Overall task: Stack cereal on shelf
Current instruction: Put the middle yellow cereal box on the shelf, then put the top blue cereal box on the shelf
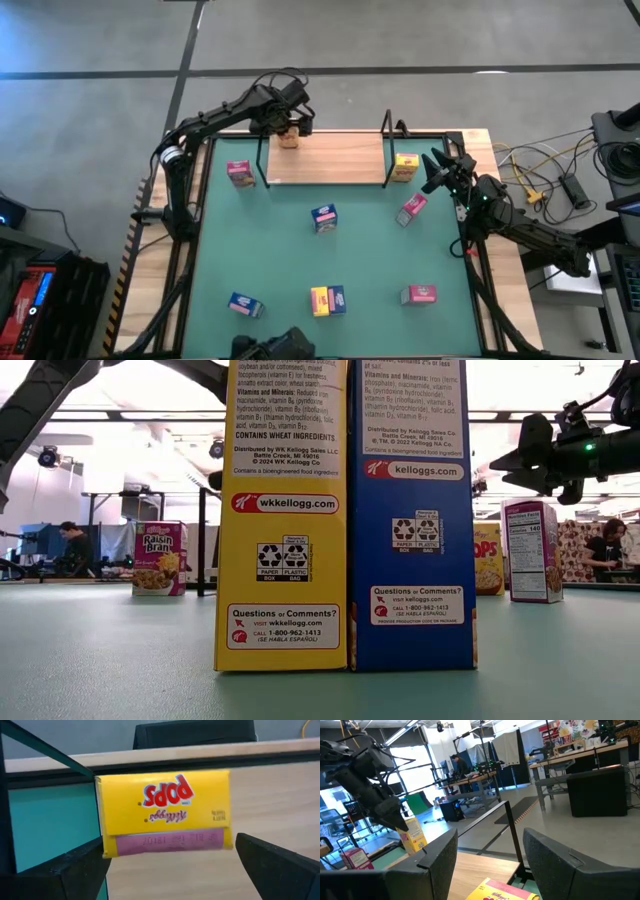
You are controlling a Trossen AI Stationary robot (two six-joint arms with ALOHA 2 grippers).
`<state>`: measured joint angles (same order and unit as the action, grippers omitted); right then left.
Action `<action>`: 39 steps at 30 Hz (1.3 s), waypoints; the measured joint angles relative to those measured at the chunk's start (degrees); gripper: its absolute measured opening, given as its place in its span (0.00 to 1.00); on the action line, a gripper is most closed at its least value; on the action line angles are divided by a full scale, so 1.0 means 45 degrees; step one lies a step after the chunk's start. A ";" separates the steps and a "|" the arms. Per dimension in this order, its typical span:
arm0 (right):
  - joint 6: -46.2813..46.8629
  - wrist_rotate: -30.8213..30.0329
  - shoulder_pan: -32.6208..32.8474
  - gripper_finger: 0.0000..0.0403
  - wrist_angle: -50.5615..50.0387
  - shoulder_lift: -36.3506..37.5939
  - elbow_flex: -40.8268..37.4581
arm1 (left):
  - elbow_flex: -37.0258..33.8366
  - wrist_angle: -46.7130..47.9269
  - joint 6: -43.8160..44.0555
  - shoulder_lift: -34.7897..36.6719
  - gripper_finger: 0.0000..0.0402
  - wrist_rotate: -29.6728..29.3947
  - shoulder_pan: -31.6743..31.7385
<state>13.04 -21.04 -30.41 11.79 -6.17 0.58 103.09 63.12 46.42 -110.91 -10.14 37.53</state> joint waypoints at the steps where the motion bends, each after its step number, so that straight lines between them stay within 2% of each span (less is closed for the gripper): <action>1: 0.0000 0.0000 0.0001 0.53 0.0000 0.0000 0.0004 | 0.0050 0.0030 -0.0002 0.0001 0.99 0.0165 -0.0020; 6: 0.0000 0.0000 0.0005 0.53 0.0000 0.0000 0.0004 | 0.0208 0.0823 0.0060 0.0015 1.00 0.0727 -0.0201; 13: 0.0000 0.0000 0.0000 0.53 0.0000 0.0000 0.0003 | 0.0242 0.1151 0.0138 0.0039 1.00 0.0808 -0.0481; 16: 0.0000 0.0003 0.0002 0.53 0.0000 -0.0005 0.0001 | 0.0242 0.1399 0.0145 0.0044 1.00 0.1304 -0.0663; 20: 0.0000 0.0000 0.0000 0.53 0.0000 -0.0005 0.0004 | 0.0242 0.1929 0.0191 0.0044 1.00 0.2147 -0.1149; 26: 0.0000 0.0000 0.0004 0.53 0.0000 -0.0005 0.0004 | 0.0237 0.2225 0.0636 0.0044 1.00 0.2434 -0.2169; 33: 0.0000 0.0000 0.0003 0.53 0.0000 -0.0005 0.0003 | 0.0235 0.2206 0.2720 0.0024 1.00 0.2452 -0.3700; 39: 0.0000 0.0000 0.0001 0.53 0.0000 -0.0005 0.0004 | 0.0178 0.1878 0.4274 0.0010 1.00 0.1638 -0.5223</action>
<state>13.04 -21.04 -30.41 11.79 -6.20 0.60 103.89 71.57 65.66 -110.87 -2.76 14.03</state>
